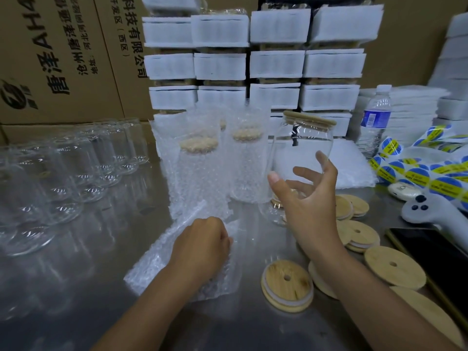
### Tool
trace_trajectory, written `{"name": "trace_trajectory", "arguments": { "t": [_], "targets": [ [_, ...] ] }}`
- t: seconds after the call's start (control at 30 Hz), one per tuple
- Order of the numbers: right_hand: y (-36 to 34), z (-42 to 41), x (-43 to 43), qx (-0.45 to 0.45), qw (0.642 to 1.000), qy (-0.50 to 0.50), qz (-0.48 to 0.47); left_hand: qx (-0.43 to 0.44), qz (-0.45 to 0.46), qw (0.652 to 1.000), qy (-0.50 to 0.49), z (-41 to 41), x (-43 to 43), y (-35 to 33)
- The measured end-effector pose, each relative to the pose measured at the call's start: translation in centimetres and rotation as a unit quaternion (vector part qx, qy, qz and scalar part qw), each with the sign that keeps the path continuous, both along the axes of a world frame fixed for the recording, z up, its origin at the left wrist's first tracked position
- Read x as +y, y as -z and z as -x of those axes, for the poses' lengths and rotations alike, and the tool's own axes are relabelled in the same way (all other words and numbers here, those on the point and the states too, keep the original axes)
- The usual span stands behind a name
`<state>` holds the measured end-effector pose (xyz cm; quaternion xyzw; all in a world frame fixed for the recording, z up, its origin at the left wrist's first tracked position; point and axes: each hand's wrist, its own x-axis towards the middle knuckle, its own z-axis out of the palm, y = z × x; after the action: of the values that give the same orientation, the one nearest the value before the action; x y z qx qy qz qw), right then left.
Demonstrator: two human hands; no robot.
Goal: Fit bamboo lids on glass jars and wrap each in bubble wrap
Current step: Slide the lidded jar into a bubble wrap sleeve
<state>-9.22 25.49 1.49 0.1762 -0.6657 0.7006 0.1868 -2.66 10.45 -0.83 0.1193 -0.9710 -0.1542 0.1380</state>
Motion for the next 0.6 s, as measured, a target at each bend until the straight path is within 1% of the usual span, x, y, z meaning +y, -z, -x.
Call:
{"name": "trace_trajectory", "arguments": {
  "t": [0.03,0.1,0.17,0.3,0.43,0.6],
  "targets": [
    [-0.1,-0.1,-0.1,-0.007,1.0,-0.013,0.008,0.004,-0.027,1.0,0.002,0.1,-0.1,0.0],
    [-0.5,-0.2,-0.1,-0.027,0.998,-0.05,0.039,0.03,-0.109,0.994,0.004,0.3,-0.3,0.0],
    [-0.8,-0.2,-0.2,-0.052,0.992,-0.09,0.07,0.058,-0.181,0.982,0.008,0.7,-0.3,-0.2],
    [-1.0,0.2,-0.1,-0.09,0.976,-0.155,0.123,0.081,-0.296,0.951,0.028,1.3,0.4,-1.1],
    [-1.1,0.2,-0.1,-0.115,0.963,-0.196,0.147,0.085,-0.375,0.922,0.04,1.6,0.9,-1.7],
    [-1.2,0.2,-0.1,-0.131,0.962,-0.186,0.151,0.086,-0.461,0.881,0.067,1.7,0.7,-2.6]
  ]
}}
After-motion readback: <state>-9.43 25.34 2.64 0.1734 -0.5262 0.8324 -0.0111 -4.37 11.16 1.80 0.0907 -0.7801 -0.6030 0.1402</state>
